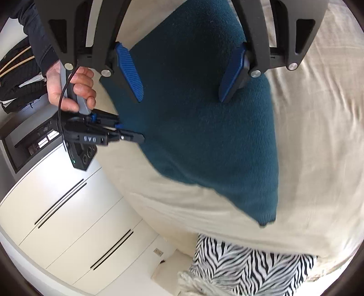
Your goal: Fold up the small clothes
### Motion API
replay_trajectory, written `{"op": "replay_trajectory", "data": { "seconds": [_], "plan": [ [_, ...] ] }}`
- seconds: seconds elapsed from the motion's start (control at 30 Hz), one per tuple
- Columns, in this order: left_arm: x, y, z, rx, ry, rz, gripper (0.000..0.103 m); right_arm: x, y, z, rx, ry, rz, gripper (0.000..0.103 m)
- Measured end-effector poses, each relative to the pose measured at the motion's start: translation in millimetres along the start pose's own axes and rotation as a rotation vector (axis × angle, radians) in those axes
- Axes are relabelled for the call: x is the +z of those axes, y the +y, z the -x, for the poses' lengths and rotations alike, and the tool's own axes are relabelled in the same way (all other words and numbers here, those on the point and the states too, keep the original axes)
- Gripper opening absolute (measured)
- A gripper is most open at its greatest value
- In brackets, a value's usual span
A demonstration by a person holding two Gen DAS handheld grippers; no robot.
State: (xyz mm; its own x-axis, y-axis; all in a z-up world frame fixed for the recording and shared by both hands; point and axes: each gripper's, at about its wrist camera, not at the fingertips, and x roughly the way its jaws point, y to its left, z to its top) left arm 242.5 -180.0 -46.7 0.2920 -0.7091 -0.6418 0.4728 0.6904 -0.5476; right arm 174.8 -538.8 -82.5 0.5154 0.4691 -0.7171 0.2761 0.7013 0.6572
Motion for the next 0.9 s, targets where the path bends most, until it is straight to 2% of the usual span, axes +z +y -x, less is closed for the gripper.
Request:
{"op": "replay_trajectory", "data": {
  "seconds": [0.07,0.13,0.2,0.27,0.3,0.37,0.47,0.53,0.6,0.7,0.83,0.9],
  "plan": [
    [11,-1,4,0.011,-0.025,-0.019,0.072,0,3,24,-0.072,-0.073,0.003,0.02],
    [25,-1,-1,0.021,-0.028,-0.031,0.071,1,13,39,-0.041,-0.118,0.024,0.02],
    [38,-2,-12,0.036,-0.021,-0.051,0.07,5,27,42,0.047,-0.104,0.049,0.02],
    [49,-3,-28,0.051,0.013,-0.058,0.066,11,46,30,0.081,-0.069,0.083,0.02],
    [54,-3,-35,0.068,0.031,-0.062,0.063,13,54,19,0.082,-0.042,0.095,0.02],
    [60,-2,-51,0.119,0.065,-0.076,0.062,20,61,-7,0.088,0.004,0.092,0.02],
    [62,5,-69,0.125,0.107,-0.041,0.062,26,44,-38,0.002,0.041,0.04,0.02],
    [61,6,-73,0.132,0.115,-0.045,0.062,29,30,-49,0.036,0.028,0.015,0.017],
    [60,6,-79,0.142,0.127,-0.058,0.062,29,19,-46,0.073,0.003,0.004,0.015],
    [62,6,-87,0.154,0.134,-0.073,0.061,32,16,-47,0.072,-0.009,0.017,0.015],
    [60,10,-87,0.152,0.143,-0.073,0.061,27,33,-29,-0.002,-0.053,0.033,0.019],
    [63,7,-81,0.146,0.143,-0.043,0.06,12,45,-7,0.025,-0.053,0.066,0.019]
  ]
}}
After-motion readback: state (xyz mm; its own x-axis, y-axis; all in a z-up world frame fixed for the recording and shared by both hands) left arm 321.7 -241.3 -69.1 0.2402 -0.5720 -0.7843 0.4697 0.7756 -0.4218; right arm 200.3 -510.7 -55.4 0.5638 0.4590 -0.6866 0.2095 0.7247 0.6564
